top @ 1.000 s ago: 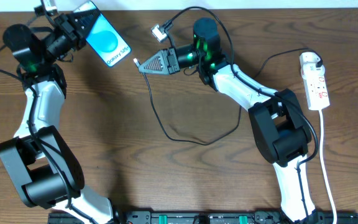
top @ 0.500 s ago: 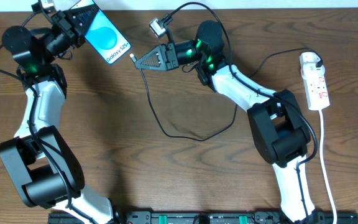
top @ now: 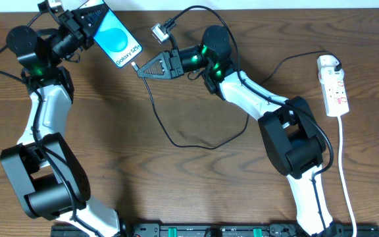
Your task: Plug charger to phone and switch on socket
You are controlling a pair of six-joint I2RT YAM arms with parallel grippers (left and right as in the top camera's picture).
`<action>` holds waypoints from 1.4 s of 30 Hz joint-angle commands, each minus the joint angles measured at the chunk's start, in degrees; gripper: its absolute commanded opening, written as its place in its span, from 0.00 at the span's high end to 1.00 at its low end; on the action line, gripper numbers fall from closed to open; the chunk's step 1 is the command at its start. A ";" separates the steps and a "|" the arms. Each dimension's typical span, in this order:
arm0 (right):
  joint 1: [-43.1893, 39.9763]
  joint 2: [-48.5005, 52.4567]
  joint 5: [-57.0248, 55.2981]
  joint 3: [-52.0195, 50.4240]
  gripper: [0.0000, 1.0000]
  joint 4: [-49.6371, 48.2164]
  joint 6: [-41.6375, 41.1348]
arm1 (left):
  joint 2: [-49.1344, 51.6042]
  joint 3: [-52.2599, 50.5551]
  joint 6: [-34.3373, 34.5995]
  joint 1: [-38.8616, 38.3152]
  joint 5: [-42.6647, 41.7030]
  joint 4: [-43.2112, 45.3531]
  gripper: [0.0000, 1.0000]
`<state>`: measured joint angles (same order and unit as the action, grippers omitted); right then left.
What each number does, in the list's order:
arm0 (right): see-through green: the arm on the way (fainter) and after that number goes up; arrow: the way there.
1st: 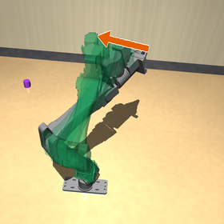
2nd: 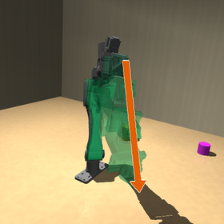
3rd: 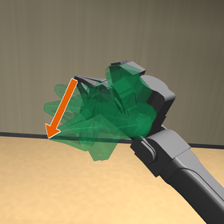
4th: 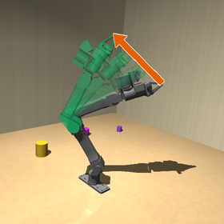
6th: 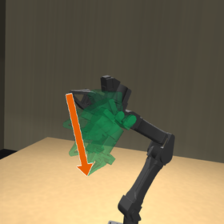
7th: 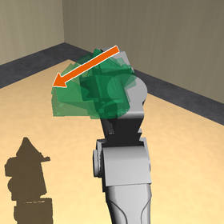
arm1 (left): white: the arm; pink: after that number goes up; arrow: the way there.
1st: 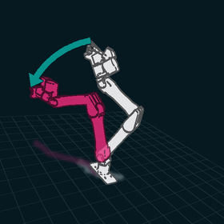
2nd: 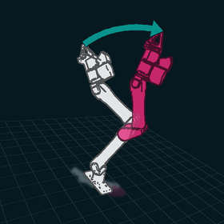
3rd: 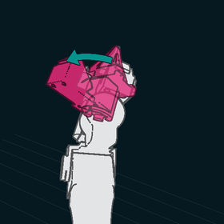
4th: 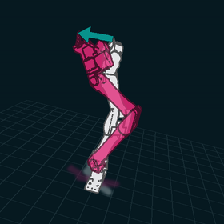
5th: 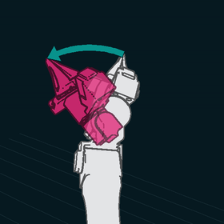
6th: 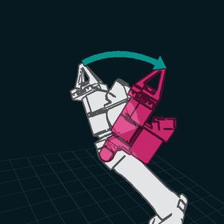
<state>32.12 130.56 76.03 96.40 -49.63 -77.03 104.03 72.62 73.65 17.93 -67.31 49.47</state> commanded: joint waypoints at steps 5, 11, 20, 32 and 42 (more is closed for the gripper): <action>0.04 -0.04 -0.92 0.61 0.99 -0.98 -0.72 | -1.27 0.68 -0.98 -0.13 -0.92 0.63 0.93; -0.33 -0.04 -0.92 0.61 0.99 -0.98 -0.72 | -1.27 0.68 -1.03 -0.17 -1.79 0.63 0.93; -0.74 -0.04 -1.01 0.61 0.99 -0.98 -0.72 | -1.27 0.68 -1.40 -0.31 -2.69 0.63 0.93; -0.72 -0.04 -1.07 0.61 0.99 -0.98 -0.72 | -1.27 0.68 -2.01 -2.45 -2.73 0.61 0.93; -0.74 -0.04 -0.68 0.61 0.99 -0.98 -0.68 | -1.27 0.68 -3.34 -2.43 -8.55 0.61 0.93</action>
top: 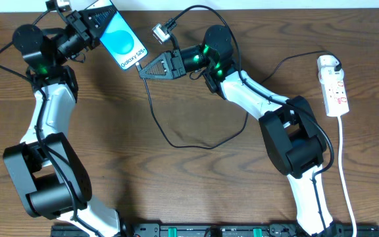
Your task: Plug charger to phone and switch on socket
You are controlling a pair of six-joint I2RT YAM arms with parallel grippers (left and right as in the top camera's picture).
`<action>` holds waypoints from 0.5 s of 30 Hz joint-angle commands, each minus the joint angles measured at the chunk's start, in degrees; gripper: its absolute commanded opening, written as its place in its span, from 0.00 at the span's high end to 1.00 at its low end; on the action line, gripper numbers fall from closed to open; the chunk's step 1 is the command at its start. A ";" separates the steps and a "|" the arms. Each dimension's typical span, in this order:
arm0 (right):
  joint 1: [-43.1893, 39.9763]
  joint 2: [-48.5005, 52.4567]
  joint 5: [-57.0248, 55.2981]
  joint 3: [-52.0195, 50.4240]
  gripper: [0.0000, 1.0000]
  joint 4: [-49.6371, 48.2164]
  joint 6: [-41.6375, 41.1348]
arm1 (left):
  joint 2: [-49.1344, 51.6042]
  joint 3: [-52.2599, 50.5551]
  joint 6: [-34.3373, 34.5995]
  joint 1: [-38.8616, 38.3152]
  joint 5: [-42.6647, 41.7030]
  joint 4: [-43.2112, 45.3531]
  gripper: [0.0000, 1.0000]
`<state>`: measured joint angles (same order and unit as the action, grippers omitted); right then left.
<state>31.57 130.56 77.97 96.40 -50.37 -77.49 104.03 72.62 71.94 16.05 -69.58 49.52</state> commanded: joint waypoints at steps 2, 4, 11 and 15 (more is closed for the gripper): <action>-0.20 -0.04 -2.58 0.61 0.99 -0.22 -0.02 | -1.27 0.68 -1.64 -0.52 -8.28 0.57 0.92; -0.20 -0.04 -2.58 0.61 0.99 -0.22 -0.02 | -1.27 0.68 -1.62 -0.50 -10.62 0.57 0.93; 0.04 -0.04 -2.64 0.61 0.99 -0.22 0.00 | -1.27 0.68 -1.57 -0.50 -10.82 0.52 0.92; 0.02 -0.04 -2.64 0.61 0.99 -0.22 0.02 | -1.27 0.68 -1.57 -0.50 -10.84 0.52 0.93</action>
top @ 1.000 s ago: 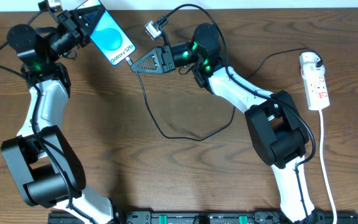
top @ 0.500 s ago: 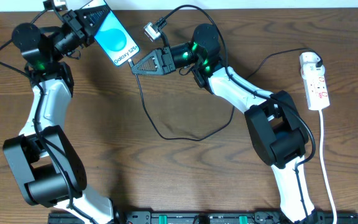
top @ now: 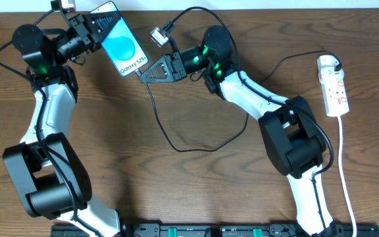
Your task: Plug charger to phone and switch on socket
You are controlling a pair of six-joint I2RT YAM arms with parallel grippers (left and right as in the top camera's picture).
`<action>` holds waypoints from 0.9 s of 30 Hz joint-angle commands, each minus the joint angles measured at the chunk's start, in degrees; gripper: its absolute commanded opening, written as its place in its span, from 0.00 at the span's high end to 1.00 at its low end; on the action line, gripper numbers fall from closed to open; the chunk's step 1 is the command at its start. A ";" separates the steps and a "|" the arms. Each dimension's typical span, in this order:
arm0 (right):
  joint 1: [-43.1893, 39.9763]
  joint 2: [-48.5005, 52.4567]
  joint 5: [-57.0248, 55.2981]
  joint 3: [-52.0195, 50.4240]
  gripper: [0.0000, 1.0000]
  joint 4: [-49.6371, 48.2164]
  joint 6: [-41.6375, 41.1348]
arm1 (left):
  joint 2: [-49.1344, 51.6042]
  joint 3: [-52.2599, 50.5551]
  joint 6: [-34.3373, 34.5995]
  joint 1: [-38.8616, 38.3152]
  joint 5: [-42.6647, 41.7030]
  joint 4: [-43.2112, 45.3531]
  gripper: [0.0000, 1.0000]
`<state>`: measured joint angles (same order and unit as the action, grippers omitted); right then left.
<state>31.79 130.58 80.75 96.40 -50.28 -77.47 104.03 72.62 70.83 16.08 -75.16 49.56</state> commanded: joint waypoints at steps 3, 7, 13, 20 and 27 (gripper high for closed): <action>-0.22 -0.07 -5.09 0.61 0.79 -0.28 0.81 | -1.27 0.68 -0.46 -0.44 -5.25 0.48 0.93; -0.70 -0.07 -2.54 0.61 0.01 -0.31 1.84 | -1.27 0.68 -0.46 0.90 -5.22 0.50 0.93; -2.73 -0.07 1.31 0.48 0.01 0.72 5.95 | -1.27 0.68 1.31 4.48 -5.99 0.44 0.94; -7.65 -0.07 -9.31 0.22 0.01 43.67 33.59 | -1.27 0.68 1.49 5.75 -7.37 -1.09 0.93; -12.83 -0.44 -30.73 0.24 0.01 73.20 49.46 | -1.27 0.52 -0.98 5.38 -8.26 -4.28 0.92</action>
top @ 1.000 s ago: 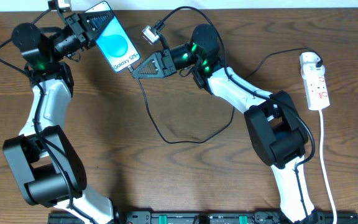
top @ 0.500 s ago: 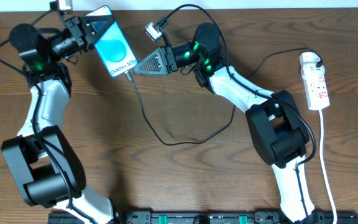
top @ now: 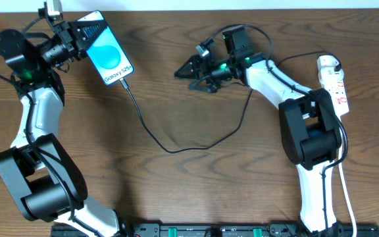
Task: Plug charger to phone and switch on socket
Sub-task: 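Open the right gripper off the plug and move it right, then lower the phone with the left gripper toward the table center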
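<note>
My left gripper (top: 83,31) is shut on the top end of the phone (top: 108,56), which shows a blue screen and hangs tilted over the table's far left. A black charger cable (top: 168,149) has its plug seated in the phone's lower end (top: 124,83). It loops down across the table and back up toward the white socket strip (top: 333,84) at the far right. My right gripper (top: 178,74) is right of the phone, apart from the cable's plug, with its fingers spread and nothing between them.
The strip's own white lead (top: 345,171) runs down the right edge of the wooden table (top: 196,191). A charger adapter (top: 328,64) sits in the strip's top socket. A black rail (top: 209,230) lines the front edge.
The cable's plug is now in the phone's lower end. My right gripper has let go of it and moved away to the right. The left gripper has shifted the phone slightly left.
My right gripper first held the cable's plug just below the phone, which the left gripper held up. Over the two following moments phone and plug stood closer together. Now the plug sits in the phone and the right gripper is open, off to the right.
</note>
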You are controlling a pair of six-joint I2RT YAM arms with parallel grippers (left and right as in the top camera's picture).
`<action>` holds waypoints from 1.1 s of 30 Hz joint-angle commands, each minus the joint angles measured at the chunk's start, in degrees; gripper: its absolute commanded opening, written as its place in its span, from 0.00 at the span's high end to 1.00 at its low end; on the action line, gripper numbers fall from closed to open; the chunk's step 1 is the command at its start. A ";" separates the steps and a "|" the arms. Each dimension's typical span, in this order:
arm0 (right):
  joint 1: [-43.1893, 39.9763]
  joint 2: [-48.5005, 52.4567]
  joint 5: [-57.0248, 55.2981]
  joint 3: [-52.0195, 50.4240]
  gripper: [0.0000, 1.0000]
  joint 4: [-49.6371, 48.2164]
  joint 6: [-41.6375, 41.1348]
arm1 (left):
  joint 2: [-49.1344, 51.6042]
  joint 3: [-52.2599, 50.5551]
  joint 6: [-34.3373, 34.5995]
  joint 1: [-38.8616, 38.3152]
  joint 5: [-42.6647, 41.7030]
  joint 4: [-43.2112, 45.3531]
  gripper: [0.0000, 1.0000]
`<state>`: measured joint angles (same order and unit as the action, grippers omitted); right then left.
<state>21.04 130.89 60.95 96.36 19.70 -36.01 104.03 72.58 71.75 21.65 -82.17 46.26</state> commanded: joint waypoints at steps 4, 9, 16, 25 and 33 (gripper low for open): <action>-4.59 -2.56 -25.97 0.28 0.01 11.17 7.93 | -1.27 -0.59 -7.04 -2.47 -1.42 -4.92 0.93; -6.95 -6.14 -33.64 0.28 0.01 15.52 7.72 | -1.27 -1.88 -18.49 -6.67 -0.31 -16.00 0.93; -9.14 -12.81 -42.29 0.28 0.01 19.19 6.69 | -1.25 -5.53 -36.72 -16.06 14.29 -39.52 0.92; -9.60 -16.48 -43.04 0.28 0.01 20.46 6.71 | 4.20 -5.84 -44.94 -33.29 35.36 -50.62 0.92; -9.60 -16.48 -43.06 0.28 0.01 20.63 6.73 | 16.70 -5.81 -32.87 -40.00 35.30 -38.14 0.93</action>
<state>11.81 115.77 18.33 96.36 40.25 -29.65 118.58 66.11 32.25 -18.37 -46.89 5.89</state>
